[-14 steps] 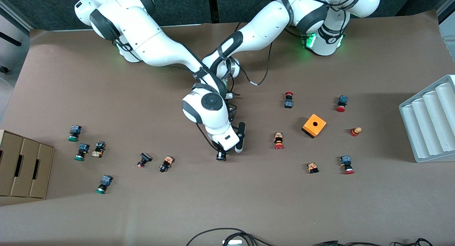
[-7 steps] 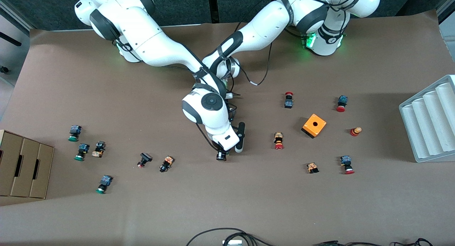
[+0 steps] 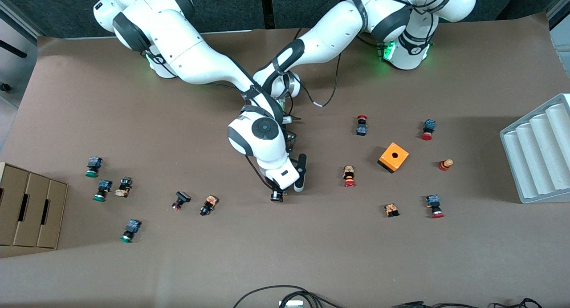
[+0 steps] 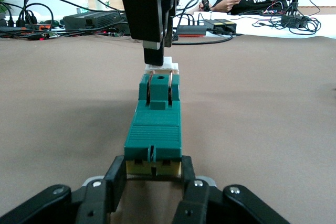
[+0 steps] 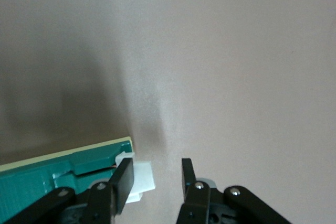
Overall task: Close load switch with both arms
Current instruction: 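Push the white handle fully down onto the contacts with the right gripper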
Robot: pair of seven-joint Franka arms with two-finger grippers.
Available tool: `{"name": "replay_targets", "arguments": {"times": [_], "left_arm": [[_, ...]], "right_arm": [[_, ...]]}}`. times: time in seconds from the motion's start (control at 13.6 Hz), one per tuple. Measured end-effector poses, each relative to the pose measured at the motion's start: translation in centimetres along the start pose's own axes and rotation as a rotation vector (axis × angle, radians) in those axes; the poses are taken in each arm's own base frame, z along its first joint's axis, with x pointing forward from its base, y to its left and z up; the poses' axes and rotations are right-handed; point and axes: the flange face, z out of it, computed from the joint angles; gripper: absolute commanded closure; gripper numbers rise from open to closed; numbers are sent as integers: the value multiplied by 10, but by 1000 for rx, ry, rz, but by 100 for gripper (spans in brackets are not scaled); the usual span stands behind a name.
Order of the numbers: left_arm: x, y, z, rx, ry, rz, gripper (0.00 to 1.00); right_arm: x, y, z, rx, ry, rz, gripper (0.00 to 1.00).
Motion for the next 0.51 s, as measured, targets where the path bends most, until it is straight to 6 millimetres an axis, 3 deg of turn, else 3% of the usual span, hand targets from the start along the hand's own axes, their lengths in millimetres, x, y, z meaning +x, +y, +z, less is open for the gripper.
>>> {"name": "replay_targets", "arguments": {"times": [0.15, 0.29, 0.37, 0.44, 0.51], "left_arm": [[0, 0, 0, 0, 0, 0, 79], [0, 0, 0, 0, 0, 0, 79], [0, 0, 0, 0, 0, 0, 79], [0, 0, 0, 0, 0, 0, 79], [0, 0, 0, 0, 0, 0, 79]], "right_arm": [[0, 0, 0, 0, 0, 0, 55], [0, 0, 0, 0, 1, 0, 48], [0, 1, 0, -1, 1, 1, 28], [0, 1, 0, -1, 1, 3, 18], [-1, 1, 0, -1, 1, 6, 0]]}}
